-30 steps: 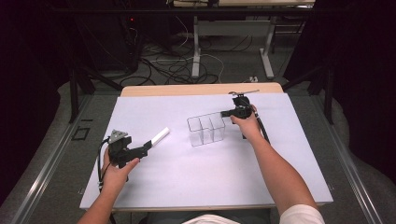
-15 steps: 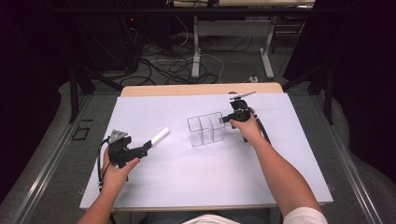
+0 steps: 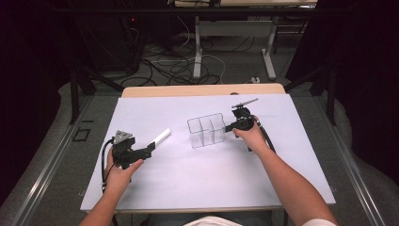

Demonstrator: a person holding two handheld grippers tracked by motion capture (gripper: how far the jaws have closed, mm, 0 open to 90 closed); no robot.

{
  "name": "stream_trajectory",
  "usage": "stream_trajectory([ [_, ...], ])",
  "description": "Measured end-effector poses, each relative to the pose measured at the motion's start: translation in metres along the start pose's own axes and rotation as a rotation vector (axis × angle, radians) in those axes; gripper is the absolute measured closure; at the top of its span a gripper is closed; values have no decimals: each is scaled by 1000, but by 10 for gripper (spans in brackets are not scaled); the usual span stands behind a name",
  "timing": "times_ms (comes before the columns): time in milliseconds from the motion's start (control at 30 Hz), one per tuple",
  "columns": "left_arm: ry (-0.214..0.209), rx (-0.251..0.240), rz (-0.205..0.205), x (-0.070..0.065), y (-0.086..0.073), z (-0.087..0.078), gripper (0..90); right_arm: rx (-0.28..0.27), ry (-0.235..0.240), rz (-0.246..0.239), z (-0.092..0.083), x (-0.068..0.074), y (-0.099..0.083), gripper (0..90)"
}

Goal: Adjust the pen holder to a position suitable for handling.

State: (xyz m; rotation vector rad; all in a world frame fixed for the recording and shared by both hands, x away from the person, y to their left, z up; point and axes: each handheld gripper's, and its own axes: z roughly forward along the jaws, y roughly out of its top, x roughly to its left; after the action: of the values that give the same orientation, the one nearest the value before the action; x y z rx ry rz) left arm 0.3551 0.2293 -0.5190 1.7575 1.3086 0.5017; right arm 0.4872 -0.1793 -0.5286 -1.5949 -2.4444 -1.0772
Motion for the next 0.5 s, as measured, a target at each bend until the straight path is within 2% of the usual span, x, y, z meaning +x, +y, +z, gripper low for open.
stream_trajectory([
  [33, 1, 0, 0, 0, 0, 0, 108, 0, 0, 0, 0, 0, 0, 900],
  [67, 1, 0, -1, 0, 0, 1, 112, -58, 6, 12, 3, 7, -6, 900],
  [100, 3, 1, 0, 0, 0, 1, 112, -58, 6, 12, 3, 7, -6, 900],
  [133, 5, 1, 0, 0, 0, 1, 113, 23, -26, 2, -2, 11, -5, 900],
  [167, 6, 1, -1, 0, 0, 1, 116, 25, -33, -23, -2, 18, -8, 900],
  [200, 6, 1, -3, 1, 0, 1, 117, 46, -34, -23, -4, 22, -8, 900],
  [233, 7, 1, -3, 1, 0, 1, 119, -4, -23, -16, 0, 25, -11, 900],
  [367, 11, -1, -4, 1, 0, 1, 124, -4, -3, -24, 2, 35, -14, 900],
  [500, 16, 1, -2, 2, 0, 0, 128, 6, -4, -37, 4, 43, -15, 900],
])
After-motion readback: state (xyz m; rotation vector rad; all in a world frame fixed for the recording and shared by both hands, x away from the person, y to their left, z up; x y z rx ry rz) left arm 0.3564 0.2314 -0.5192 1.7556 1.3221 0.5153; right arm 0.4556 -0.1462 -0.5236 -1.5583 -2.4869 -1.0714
